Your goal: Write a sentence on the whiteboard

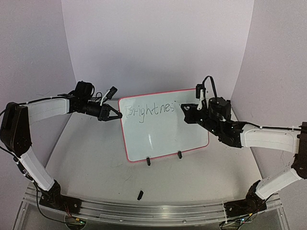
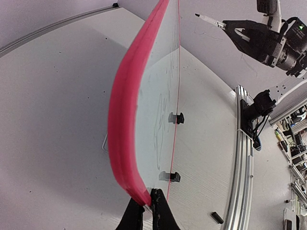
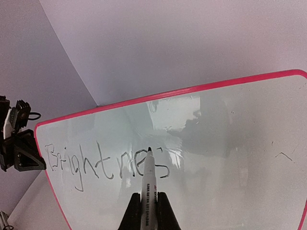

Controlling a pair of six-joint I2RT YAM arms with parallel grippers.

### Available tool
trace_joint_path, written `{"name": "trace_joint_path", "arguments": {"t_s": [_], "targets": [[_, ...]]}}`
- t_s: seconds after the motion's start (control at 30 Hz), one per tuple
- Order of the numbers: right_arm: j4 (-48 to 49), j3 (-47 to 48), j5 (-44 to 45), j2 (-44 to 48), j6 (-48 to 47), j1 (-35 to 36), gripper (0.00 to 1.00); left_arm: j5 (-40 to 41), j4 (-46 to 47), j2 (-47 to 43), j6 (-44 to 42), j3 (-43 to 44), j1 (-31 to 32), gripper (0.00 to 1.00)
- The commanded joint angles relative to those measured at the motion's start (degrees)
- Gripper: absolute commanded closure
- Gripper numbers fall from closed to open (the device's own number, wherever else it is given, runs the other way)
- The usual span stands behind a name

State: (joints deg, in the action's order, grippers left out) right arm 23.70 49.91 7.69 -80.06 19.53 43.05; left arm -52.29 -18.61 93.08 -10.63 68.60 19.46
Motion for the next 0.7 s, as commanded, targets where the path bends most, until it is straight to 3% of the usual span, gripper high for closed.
{"name": "trace_joint_path", "arguments": {"t_s": [0.0, 0.4, 0.67], "targets": [[0.7, 2.7, 3.3, -1.9, -1.5, -0.4, 1.0, 3.5, -0.8, 0.6, -5.6, 1.4, 1.0, 1.0], [0.2, 4.9, 5.7, -4.7, -2.7, -1.6, 1.0, 3.4, -0.8, 0.8, -5.7, 1.5, 1.0, 1.0], [-1.5, 5.9, 2.6, -6.2, -3.4, -1.7, 1.0, 3.5, -0.9, 0.9, -5.7, 1.5, 1.0, 1.0]]}}
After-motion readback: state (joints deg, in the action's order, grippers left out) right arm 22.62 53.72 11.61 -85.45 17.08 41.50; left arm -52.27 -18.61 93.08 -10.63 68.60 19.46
